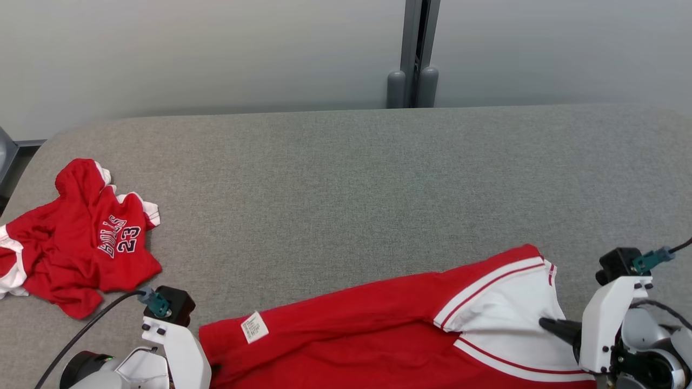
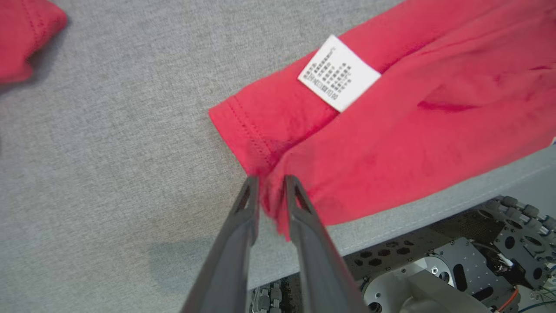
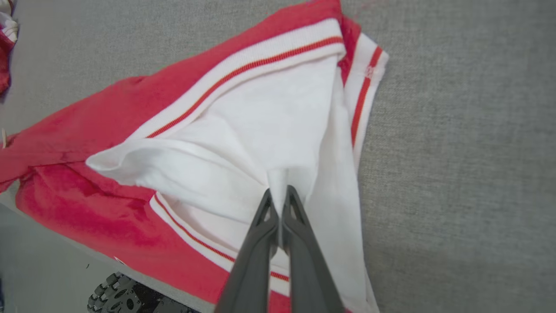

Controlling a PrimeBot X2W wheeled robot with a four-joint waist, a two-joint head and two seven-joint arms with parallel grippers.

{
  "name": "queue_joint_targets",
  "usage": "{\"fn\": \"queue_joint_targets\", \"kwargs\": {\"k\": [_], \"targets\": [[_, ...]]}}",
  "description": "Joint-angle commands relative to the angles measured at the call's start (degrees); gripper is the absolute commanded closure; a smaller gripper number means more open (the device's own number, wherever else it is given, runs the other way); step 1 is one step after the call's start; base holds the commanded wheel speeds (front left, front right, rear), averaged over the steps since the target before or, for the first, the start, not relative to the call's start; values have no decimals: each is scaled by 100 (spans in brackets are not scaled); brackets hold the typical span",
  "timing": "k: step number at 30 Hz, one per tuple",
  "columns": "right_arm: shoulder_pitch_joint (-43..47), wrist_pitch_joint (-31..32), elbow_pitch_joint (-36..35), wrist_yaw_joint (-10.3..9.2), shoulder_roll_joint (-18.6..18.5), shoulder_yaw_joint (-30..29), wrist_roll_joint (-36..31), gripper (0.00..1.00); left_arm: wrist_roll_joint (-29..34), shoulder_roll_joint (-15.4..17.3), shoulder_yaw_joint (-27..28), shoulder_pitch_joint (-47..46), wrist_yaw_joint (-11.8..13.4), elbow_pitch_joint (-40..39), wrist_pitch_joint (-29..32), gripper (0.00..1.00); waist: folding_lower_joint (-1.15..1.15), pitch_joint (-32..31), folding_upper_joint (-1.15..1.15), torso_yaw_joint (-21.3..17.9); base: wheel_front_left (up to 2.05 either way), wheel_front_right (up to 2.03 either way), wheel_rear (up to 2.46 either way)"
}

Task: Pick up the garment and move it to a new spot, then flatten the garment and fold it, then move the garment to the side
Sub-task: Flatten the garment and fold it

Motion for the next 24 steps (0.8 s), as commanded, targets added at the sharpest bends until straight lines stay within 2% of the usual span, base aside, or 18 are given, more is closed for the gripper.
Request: {"fn": "queue_joint_targets", "kwargs": {"k": [1, 5, 10, 18, 24], "targets": [[140, 134, -41, 1, 83, -137, -76, 0, -25, 1, -2, 46, 8, 44, -35, 0, 0, -25, 0, 2, 0, 0, 0], [459, 554, -147, 1, 272, -566, -294, 0, -15, -39, 13, 98, 56, 113, -111, 0, 0, -108, 0, 2, 0, 0, 0], [789, 629, -652, 1, 553, -1241, -589, 0, 120, -15, 161, 139, 189, 82, -478, 0, 0, -195, 0, -11, 0, 0, 0], [1262, 149, -1918, 1, 1042, -2424, -1064, 0, 452, -134, 729, 215, 657, -187, -1814, 0, 0, -253, 0, -4, 0, 0, 0], [1438, -779, -2637, 1, 1479, -3036, -1434, 0, 493, -370, 1210, 504, 993, -409, -2879, 0, 0, -292, 0, 29, 0, 0, 0]]}}
